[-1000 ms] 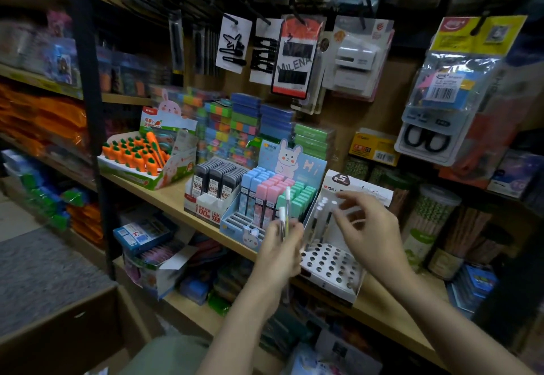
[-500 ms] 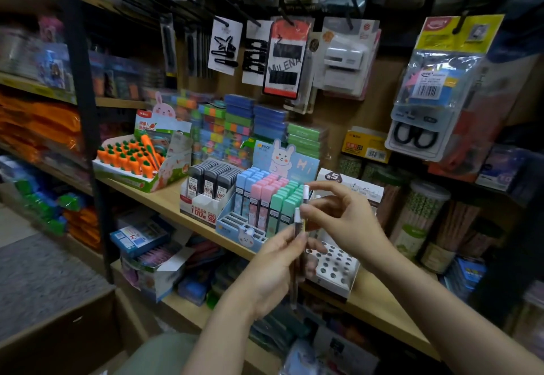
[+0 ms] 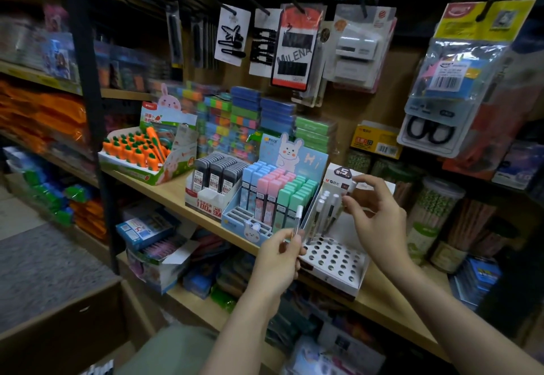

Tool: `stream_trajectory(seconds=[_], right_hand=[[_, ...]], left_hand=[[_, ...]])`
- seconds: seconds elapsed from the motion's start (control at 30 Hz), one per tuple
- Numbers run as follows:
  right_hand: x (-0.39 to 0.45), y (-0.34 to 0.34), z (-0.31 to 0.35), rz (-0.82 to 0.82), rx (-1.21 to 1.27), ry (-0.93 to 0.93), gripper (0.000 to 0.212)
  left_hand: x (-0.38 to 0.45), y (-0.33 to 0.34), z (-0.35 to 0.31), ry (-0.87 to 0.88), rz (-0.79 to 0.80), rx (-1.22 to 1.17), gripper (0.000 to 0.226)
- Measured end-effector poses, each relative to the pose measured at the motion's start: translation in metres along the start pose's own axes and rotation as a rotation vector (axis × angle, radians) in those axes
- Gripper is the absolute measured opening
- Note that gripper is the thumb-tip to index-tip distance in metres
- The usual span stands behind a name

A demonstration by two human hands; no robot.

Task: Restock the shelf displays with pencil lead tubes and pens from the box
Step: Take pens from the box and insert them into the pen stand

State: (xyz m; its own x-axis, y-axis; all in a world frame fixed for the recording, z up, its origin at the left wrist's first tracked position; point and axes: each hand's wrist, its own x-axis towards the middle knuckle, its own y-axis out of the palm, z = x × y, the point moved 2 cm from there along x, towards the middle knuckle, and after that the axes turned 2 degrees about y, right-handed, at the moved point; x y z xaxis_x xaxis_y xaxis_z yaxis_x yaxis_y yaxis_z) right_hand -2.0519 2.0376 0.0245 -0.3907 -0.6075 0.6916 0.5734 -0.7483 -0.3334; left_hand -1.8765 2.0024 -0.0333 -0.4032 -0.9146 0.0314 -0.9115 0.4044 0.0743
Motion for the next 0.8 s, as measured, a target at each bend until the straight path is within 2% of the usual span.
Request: stream_trajectory(seconds=[0.07, 0.2, 0.3, 0.4, 0.57, 0.7, 0.8], right_hand=[[-0.001, 0.004, -0.005, 0.004, -0.018, 0.011, 0.042], [0.000, 0.008, -0.012, 0.014, -0.028, 0.010, 0.039], [0.005, 0.011, -0.012, 0.050, -0.069, -0.011, 0.038], [0.003, 0.016, -0.007, 0.103, -0.158, -0.056, 0.036], [-0.002, 0.019, -0.003, 0.089, -0.253, -0.053, 0.035], [-0.007, 0.021, -0.001, 0.120, -0.315, -0.060, 0.034], [-0.009, 0.018, 0.002, 0.085, -0.327, -0.085, 0.034]], left_hand=[[0.002, -0.003, 0.002, -0.002, -0.038, 0.013, 0.019], [0.004, 0.000, 0.005, -0.082, -0.077, 0.006, 0.037], [0.005, 0.004, 0.008, -0.079, -0.058, 0.054, 0.031], [0.005, 0.002, 0.014, -0.083, -0.104, 0.035, 0.024], [0.008, 0.000, 0.017, -0.084, -0.170, 0.018, 0.027], [0.009, 0.000, 0.019, -0.075, -0.192, 0.031, 0.017], [0.007, 0.000, 0.017, -0.039, -0.219, -0.017, 0.017]])
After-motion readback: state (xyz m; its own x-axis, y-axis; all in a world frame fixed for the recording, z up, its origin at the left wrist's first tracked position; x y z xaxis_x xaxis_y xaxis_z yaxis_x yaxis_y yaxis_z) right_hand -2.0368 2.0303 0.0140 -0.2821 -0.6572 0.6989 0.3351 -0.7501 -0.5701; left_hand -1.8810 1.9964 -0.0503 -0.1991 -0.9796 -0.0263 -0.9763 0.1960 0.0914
